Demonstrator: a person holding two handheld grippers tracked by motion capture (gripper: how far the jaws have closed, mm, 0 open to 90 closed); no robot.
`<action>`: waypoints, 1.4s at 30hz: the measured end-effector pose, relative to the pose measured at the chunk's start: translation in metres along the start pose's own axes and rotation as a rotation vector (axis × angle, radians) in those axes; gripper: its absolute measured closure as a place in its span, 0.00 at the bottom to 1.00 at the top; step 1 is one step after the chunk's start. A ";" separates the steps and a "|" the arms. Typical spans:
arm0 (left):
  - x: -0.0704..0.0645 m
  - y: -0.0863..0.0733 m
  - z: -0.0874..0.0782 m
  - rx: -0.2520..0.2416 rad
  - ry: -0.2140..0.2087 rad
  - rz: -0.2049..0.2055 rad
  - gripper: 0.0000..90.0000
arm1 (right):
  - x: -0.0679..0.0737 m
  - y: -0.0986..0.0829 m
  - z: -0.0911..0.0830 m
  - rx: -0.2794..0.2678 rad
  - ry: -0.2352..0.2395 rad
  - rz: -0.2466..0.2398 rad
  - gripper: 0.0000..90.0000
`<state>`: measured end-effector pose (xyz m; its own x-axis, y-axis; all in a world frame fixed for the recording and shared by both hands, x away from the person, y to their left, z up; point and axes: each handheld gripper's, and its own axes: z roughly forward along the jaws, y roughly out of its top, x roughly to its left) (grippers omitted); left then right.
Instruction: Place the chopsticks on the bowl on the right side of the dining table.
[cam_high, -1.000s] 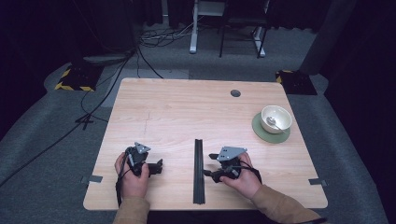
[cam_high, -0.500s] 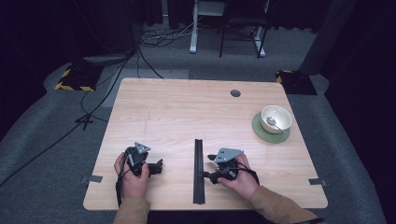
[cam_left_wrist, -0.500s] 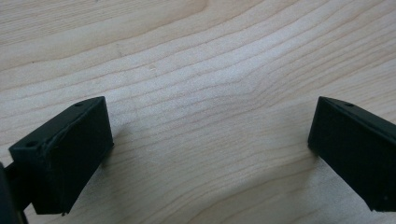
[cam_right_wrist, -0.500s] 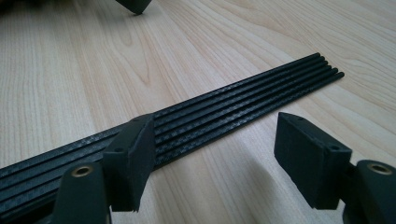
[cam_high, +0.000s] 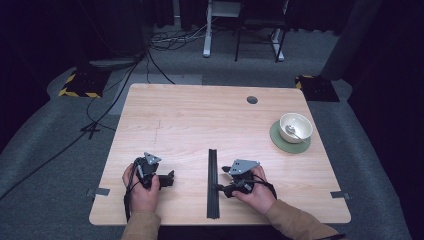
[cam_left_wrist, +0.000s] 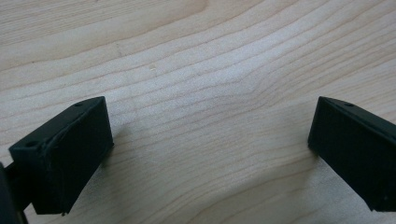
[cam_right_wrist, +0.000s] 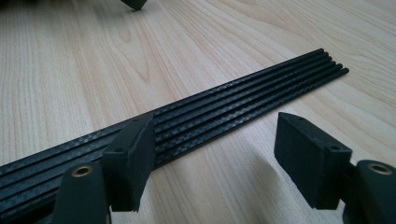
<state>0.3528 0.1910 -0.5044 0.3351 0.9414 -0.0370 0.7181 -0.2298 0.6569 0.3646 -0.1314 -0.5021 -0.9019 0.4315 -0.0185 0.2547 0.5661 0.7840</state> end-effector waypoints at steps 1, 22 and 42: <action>0.000 0.000 0.000 0.000 0.001 0.000 0.00 | 0.000 0.000 0.000 0.005 0.000 -0.007 0.33; 0.000 0.000 0.000 0.000 0.000 0.000 0.00 | -0.010 -0.008 -0.008 0.025 -0.054 0.052 0.34; 0.000 0.000 0.000 0.000 0.001 0.000 0.00 | -0.040 -0.023 -0.031 0.061 -0.132 0.131 0.44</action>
<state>0.3527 0.1909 -0.5044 0.3345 0.9417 -0.0370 0.7182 -0.2293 0.6569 0.3839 -0.1833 -0.5007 -0.8071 0.5904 -0.0036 0.3910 0.5391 0.7460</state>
